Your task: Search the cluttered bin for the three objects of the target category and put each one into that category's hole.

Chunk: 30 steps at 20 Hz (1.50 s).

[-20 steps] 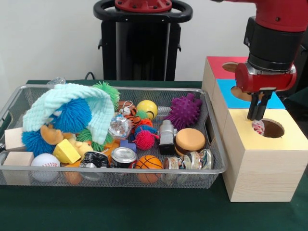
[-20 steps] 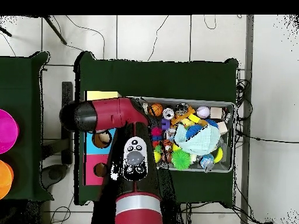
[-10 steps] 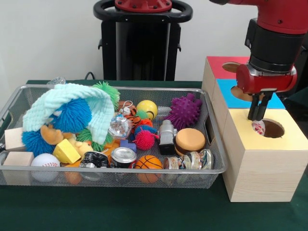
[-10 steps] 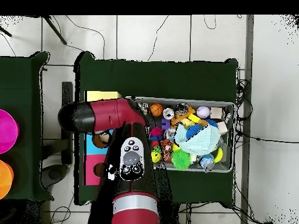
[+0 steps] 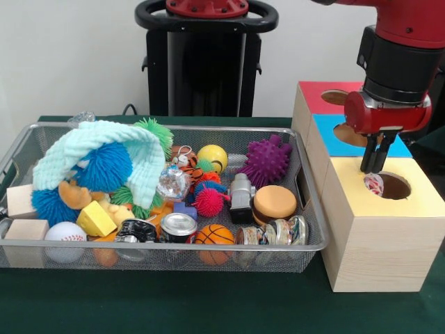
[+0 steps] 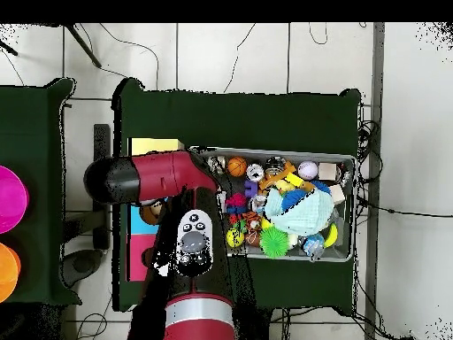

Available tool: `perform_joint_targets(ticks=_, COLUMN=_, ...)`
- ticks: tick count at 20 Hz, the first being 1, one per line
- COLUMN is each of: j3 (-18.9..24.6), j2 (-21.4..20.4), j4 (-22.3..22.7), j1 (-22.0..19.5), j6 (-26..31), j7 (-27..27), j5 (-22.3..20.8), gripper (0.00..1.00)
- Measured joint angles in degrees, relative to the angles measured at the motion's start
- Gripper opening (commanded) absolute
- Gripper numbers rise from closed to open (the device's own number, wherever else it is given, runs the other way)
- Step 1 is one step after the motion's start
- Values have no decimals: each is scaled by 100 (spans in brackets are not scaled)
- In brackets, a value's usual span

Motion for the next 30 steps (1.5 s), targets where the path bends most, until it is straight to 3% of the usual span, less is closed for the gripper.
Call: perform_joint_targets(ticks=30, j3=-516, j2=183, j4=-227, j1=442, j6=-152, j7=0, j5=69, gripper=0)
